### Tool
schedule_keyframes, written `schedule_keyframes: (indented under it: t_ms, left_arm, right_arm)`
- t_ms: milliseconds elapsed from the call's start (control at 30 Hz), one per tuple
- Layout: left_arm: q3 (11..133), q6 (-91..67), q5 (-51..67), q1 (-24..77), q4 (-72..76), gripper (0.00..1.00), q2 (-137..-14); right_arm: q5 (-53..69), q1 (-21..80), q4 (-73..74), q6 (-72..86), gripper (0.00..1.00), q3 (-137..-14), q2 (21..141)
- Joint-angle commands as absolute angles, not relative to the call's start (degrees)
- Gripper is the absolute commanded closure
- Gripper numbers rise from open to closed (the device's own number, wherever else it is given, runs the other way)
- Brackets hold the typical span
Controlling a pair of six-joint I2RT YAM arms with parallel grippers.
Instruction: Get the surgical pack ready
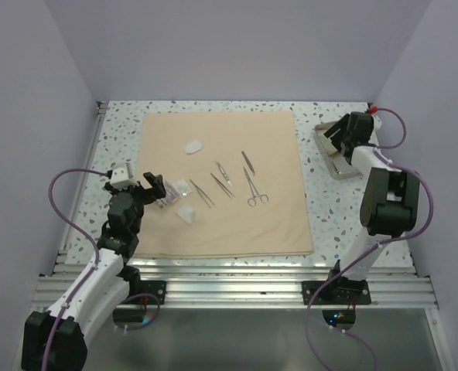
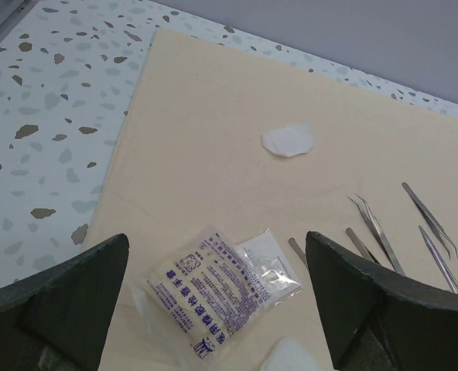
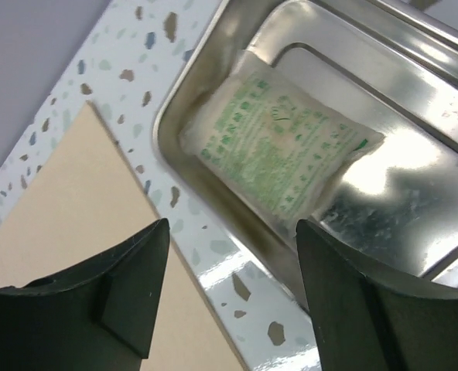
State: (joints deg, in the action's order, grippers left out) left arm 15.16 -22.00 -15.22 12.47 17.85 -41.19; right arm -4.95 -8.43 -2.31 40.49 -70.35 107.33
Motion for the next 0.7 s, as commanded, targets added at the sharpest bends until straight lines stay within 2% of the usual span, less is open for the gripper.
schedule_keyframes:
  t_ms: [0,400,667]
  left_arm:
    - [16.3,-23.1,-17.0,12.7,17.6,0.0,-41.5]
    - [16.2,-27.8,-25.4,12.7,14.2,0.0,-41.8]
    - [16.5,-28.4,-25.3,12.7,13.6,0.0,-41.7]
  right_arm:
    - [-7.5,-4.1,-0.4,33.5,0.3,-70.8,98.7]
    - [-2.6,26.2,0.8,27.0,0.36,-64.1,92.6]
    - [-6.1,45.4,6.5,25.2,0.38,-66.4,96.8]
